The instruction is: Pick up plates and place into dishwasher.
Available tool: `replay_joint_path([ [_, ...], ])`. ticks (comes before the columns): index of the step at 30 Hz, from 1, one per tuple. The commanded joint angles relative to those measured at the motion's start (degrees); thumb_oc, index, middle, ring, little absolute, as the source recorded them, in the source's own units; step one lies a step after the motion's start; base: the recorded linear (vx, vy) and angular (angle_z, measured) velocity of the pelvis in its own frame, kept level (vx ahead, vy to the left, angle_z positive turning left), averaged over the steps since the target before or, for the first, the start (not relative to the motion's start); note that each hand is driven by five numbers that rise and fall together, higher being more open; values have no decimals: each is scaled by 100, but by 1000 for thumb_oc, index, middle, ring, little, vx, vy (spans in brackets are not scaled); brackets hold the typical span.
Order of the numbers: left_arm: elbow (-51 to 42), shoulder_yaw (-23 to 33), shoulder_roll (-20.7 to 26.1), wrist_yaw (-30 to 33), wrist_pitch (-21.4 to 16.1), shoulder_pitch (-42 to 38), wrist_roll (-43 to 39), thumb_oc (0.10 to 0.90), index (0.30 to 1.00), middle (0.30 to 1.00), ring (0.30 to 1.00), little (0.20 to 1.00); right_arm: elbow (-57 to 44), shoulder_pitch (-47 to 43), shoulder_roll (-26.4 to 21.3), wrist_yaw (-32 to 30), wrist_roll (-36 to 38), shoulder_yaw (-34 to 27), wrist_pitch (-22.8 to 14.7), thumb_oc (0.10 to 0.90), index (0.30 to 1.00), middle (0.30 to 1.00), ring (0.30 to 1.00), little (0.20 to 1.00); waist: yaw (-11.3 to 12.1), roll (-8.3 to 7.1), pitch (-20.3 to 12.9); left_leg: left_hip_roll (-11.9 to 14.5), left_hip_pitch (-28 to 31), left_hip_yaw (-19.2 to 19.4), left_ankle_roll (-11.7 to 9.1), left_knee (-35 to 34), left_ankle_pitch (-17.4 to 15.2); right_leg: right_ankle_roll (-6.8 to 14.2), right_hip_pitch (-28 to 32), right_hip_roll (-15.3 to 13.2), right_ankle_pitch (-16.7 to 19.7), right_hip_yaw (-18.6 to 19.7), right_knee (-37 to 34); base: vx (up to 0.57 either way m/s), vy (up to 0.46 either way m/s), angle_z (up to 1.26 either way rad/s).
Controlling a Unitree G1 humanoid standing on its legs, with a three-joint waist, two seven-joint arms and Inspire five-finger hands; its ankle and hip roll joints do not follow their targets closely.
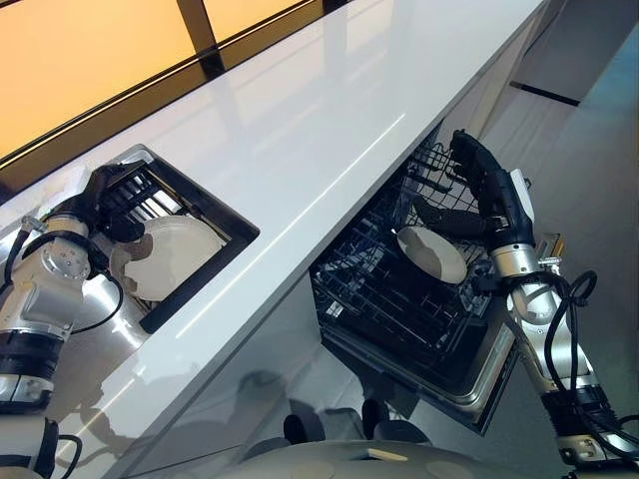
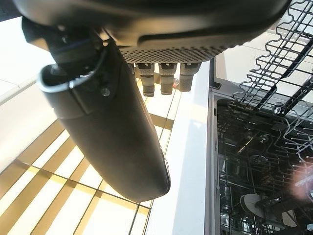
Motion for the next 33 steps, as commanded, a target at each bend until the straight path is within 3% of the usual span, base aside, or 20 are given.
replay_joint_path([
  [1,309,-247,468,-348,128,-1059,-324,800,900,900,900,900,-629,-810,-318,-35,10,-34,-401,800,900,900,900,900,-29,182,-281,-528,195,-153,355,41,-694,365,-75,260,-590,-315,593,34,23,1],
  [5,729,-377,423,-790,174,-1142,-796,800,900,900,900,900,-599,-800,-402,-1,3,-88,-408,800,900,900,900,900,-59,197,-256,-521,182,-135,363,41,-683,367,-100,278,-585,-283,602,8,6,0],
  [12,1201,-697,583,-1589,264,-1218,-84,800,900,900,900,900,-594,-832,-633,34,106,-196,-409,800,900,900,900,900,-126,234,-170,-518,146,-106,371,41,-675,373,-157,297,-576,-227,613,0,0,0],
  [16,1274,-808,705,-2191,316,-1239,-173,800,900,900,900,900,-618,-810,-753,26,191,-263,-386,800,900,900,900,900,-140,256,-134,-522,142,-98,371,41,-679,380,-154,304,-561,-195,583,0,0,0],
  [18,1257,-794,726,-2474,346,-1224,-310,556,691,691,691,656,-627,-758,-772,28,213,-301,-394,800,900,900,900,900,-139,262,-129,-517,144,-87,367,41,-677,387,-141,303,-554,-193,563,0,0,0],
  [19,1241,-761,723,-2528,361,-1194,-404,506,648,648,648,606,-632,-734,-768,30,213,-320,-394,800,900,900,900,900,-133,264,-127,-516,144,-87,366,41,-675,388,-139,303,-552,-191,559,3,-10,-3],
  [21,1183,-660,729,-2580,345,-1132,-681,311,481,481,481,411,-647,-681,-769,29,226,-360,-404,800,900,900,900,900,-124,273,-120,-515,142,-90,362,41,-669,391,-138,304,-550,-193,557,-1,-9,-4],
  [22,1157,-590,720,-2533,314,-1091,-809,311,481,481,481,411,-637,-663,-772,31,229,-384,-421,800,900,900,900,900,-117,277,-113,-516,143,-93,363,41,-667,389,-137,303,-550,-199,558,-4,-9,-3],
  [23,1131,-532,720,-2483,277,-1069,-955,100,300,300,300,200,-631,-659,-770,23,223,-393,-422,800,900,900,900,900,-109,279,-110,-517,144,-98,362,41,-666,389,-133,302,-551,-203,558,0,0,0],
  [33,760,-190,835,-1780,-50,-1080,-1549,100,300,300,300,200,-557,-762,-806,-202,160,-458,-486,800,900,900,900,900,-10,280,-140,-553,135,-221,352,65,-656,351,-86,292,-588,-254,551,0,0,0],
])
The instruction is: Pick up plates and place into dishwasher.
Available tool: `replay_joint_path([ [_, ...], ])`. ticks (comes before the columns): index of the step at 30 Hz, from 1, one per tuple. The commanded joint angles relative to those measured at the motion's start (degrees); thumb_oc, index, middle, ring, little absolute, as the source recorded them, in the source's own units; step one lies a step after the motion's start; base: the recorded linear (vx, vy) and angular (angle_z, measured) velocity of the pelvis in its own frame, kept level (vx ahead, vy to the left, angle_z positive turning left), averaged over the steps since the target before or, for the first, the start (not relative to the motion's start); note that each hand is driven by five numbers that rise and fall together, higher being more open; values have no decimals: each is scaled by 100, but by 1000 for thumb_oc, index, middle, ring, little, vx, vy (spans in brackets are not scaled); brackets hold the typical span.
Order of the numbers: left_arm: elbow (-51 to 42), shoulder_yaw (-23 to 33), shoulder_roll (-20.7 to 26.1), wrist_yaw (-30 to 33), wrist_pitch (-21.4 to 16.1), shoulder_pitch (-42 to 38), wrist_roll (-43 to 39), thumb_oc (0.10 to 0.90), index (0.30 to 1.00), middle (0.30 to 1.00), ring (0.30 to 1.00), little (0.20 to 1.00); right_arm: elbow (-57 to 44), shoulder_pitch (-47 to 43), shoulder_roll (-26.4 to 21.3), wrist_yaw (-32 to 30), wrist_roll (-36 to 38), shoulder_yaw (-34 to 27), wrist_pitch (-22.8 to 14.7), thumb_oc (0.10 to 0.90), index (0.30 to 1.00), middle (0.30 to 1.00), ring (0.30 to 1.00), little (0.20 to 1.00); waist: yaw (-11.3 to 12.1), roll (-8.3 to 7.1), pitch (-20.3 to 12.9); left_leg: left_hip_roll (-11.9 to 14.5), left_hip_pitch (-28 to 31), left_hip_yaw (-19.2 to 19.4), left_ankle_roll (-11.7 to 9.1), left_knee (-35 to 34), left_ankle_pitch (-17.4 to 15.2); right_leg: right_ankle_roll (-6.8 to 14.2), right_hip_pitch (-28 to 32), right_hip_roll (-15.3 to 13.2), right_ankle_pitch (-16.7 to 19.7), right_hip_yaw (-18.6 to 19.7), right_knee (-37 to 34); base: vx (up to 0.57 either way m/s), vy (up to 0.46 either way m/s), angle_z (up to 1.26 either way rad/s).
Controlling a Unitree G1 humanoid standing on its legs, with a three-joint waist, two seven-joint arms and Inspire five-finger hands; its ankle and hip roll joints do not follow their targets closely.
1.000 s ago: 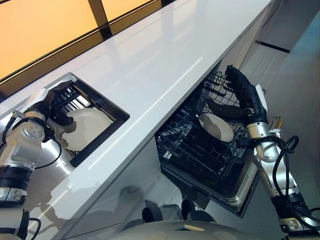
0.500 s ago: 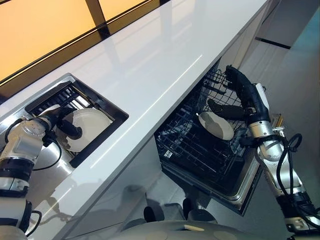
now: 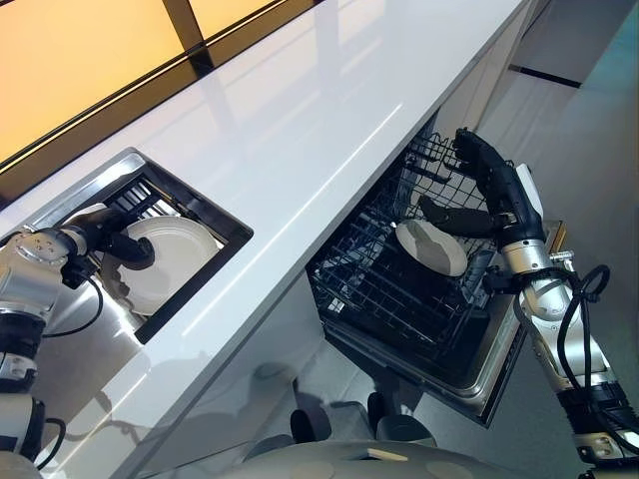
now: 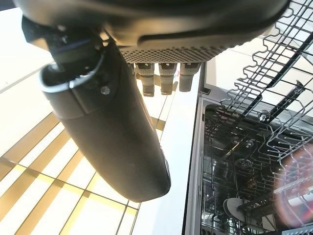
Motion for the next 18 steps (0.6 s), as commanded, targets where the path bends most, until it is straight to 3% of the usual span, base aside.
replay_joint_path([
  [1,-200,229,377,335,-441,-451,-180,100,300,300,300,200,-557,-763,-349,-316,44,-452,-545,800,900,900,900,900,65,117,-272,-553,127,-277,351,62,-639,349,-75,293,-588,-270,548,0,0,0],
  [11,-573,701,612,1316,-1199,-415,120,100,300,300,300,200,-565,-813,-447,-674,-34,-681,-676,800,900,900,900,900,170,53,-345,-563,124,-397,343,77,-651,317,-32,303,-608,-298,522,0,0,0],
  [18,-1159,1233,951,2617,-1836,-342,403,100,300,300,300,200,-670,-869,-557,-1076,-99,-987,-964,800,900,900,900,900,229,-3,-414,-553,119,-463,318,62,-660,294,-20,310,-625,-333,511,0,0,0],
])
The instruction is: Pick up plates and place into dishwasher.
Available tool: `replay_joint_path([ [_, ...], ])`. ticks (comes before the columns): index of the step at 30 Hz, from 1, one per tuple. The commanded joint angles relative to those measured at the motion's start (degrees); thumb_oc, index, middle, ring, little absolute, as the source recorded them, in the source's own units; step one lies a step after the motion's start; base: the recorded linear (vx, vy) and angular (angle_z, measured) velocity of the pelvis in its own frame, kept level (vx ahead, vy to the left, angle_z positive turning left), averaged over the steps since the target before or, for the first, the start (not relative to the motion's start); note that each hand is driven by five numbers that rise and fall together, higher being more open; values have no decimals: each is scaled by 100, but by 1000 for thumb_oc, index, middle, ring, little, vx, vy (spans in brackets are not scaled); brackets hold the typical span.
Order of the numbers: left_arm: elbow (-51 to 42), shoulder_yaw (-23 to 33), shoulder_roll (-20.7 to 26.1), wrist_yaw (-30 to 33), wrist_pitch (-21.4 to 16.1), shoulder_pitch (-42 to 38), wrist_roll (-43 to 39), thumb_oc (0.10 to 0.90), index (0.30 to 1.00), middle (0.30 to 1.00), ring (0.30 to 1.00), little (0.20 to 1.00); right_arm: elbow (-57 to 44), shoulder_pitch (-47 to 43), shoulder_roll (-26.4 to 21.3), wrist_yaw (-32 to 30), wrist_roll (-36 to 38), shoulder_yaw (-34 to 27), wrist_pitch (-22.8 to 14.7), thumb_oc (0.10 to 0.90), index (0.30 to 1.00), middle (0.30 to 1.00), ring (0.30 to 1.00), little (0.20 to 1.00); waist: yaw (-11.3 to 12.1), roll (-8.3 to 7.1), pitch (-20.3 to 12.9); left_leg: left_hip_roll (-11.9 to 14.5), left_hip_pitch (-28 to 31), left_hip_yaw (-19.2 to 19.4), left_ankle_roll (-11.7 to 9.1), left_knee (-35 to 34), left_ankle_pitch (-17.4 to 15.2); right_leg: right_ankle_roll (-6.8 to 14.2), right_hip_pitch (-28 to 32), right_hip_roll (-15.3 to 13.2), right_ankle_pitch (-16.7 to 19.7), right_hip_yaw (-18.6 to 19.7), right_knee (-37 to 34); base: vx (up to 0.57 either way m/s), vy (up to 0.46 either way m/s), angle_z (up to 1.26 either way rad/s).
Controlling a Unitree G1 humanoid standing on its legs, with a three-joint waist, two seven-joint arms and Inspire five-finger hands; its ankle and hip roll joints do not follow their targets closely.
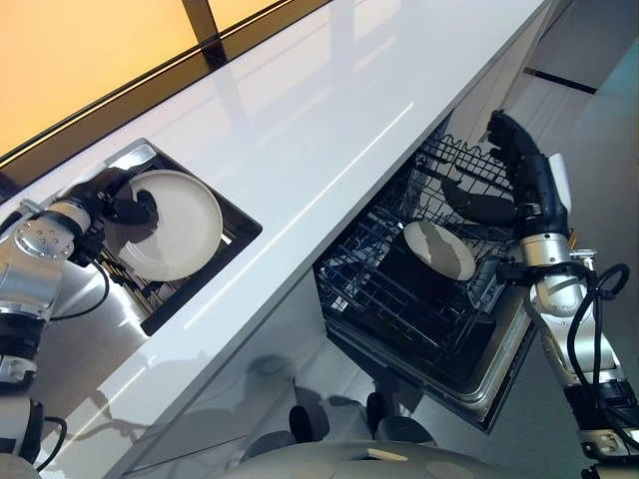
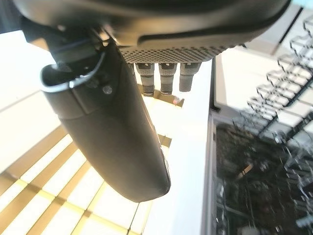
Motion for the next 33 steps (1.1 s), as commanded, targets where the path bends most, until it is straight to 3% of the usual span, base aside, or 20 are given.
replay_joint_path([
  [1,-428,790,975,1135,-715,-411,283,100,300,300,300,200,-676,-780,-482,-362,-93,-615,-921,800,900,900,900,900,12,74,-477,-549,132,-370,318,58,-658,288,-12,305,-627,-326,510,0,0,0],
  [7,-1017,1221,997,2094,-1134,21,597,100,300,300,300,200,-781,-642,-436,-339,-130,-776,-1137,800,900,900,900,900,64,12,-533,-531,126,-404,290,45,-649,275,15,297,-638,-380,493,0,0,0],
  [14,-1725,1638,770,3694,-2055,351,984,100,300,300,300,200,-974,-656,-366,-151,-165,-708,-1242,800,900,900,900,900,131,-96,-626,-497,116,-407,238,37,-649,251,58,272,-655,-507,473,-8,-12,2],
  [19,-2150,1694,507,4416,-2635,409,1037,100,300,300,300,200,-1132,-781,-337,185,147,-574,-1283,800,900,900,900,900,156,-140,-667,-472,117,-405,202,37,-648,237,81,252,-677,-593,491,-17,-15,8],
  [25,-2512,1397,7,5055,-3157,37,1088,100,300,300,300,200,-1330,-1171,-32,1096,1345,-77,-892,800,900,900,900,900,175,-194,-716,-448,104,-436,157,37,-636,211,109,226,-705,-685,516,-30,-9,9],
  [33,-2689,499,-557,5423,-3390,-857,1540,100,300,300,300,200,-1461,-1777,636,1773,2502,746,-234,800,900,900,900,900,167,-252,-765,-425,130,-439,129,37,-622,204,169,208,-703,-754,511,-21,-12,10],
])
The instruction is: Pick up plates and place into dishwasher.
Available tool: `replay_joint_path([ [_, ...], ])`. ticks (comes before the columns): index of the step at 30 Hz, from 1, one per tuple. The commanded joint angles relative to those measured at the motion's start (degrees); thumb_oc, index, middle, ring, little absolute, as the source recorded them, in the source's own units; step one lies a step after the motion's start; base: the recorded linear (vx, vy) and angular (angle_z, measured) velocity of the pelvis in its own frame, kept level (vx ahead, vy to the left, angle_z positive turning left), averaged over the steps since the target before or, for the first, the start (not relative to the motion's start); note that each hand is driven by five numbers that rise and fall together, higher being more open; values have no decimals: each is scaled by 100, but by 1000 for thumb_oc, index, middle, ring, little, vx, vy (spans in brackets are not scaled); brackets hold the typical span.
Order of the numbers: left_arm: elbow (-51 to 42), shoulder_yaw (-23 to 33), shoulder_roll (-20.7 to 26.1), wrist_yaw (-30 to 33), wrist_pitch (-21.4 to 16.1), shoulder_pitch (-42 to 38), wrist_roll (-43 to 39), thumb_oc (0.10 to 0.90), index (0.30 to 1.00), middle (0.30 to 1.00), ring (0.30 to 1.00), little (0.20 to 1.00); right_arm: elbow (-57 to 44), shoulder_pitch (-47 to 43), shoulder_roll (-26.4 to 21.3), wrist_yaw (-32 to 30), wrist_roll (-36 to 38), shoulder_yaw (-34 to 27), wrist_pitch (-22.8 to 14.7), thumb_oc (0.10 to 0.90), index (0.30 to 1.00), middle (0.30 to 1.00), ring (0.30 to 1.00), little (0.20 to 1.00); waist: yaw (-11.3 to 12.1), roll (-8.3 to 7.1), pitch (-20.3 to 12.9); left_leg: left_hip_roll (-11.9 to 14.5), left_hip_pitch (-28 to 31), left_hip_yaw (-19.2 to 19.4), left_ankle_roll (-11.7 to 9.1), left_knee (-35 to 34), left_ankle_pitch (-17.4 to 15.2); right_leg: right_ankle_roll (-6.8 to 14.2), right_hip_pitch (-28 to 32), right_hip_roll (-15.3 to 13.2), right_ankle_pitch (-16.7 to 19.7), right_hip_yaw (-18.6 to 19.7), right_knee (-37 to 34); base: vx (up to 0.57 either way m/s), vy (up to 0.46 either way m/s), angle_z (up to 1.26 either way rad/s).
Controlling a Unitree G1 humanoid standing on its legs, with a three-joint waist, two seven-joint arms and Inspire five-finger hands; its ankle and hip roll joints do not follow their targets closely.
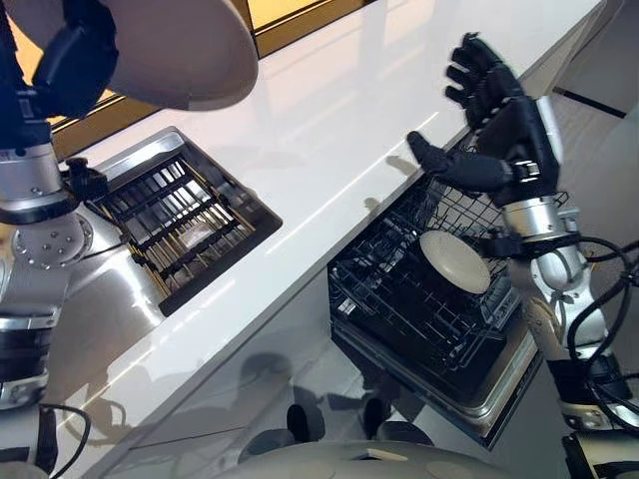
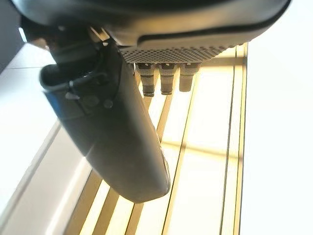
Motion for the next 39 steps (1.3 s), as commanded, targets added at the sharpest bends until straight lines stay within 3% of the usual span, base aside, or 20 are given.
replay_joint_path([
  [1,-72,-295,105,432,-239,-857,242,100,300,300,300,200,-666,-865,197,235,658,124,-145,800,900,900,900,900,-26,-132,-715,-404,127,106,132,14,-695,186,-14,250,-680,-173,510,-22,-10,13],
  [8,-179,-895,-131,376,-288,-1356,507,100,300,300,300,200,-676,-1113,568,365,914,482,55,800,900,900,900,900,-44,-159,-751,-395,150,133,129,14,-699,181,19,257,-647,-162,455,-5,-2,2],
  [20,-204,-1484,-575,-49,-303,-1435,559,100,300,300,300,200,-673,-1279,985,484,1096,944,266,800,900,900,900,900,-21,-176,-743,-384,148,138,132,14,-680,180,48,266,-601,-148,395,0,0,0],
  [33,-186,-1811,-888,-343,-317,-1451,431,100,300,300,300,200,-688,-1363,1227,280,959,1107,176,800,900,900,900,900,-9,-186,-735,-387,169,121,159,14,-682,164,77,269,-600,-152,386,0,0,0],
  [39,-226,-1921,-1016,-513,-296,-1410,404,100,300,300,300,200,-678,-1392,1273,91,801,1085,-52,800,900,900,900,900,-9,-179,-728,-391,171,118,175,14,-687,163,78,264,-592,-140,383,0,0,0],
])
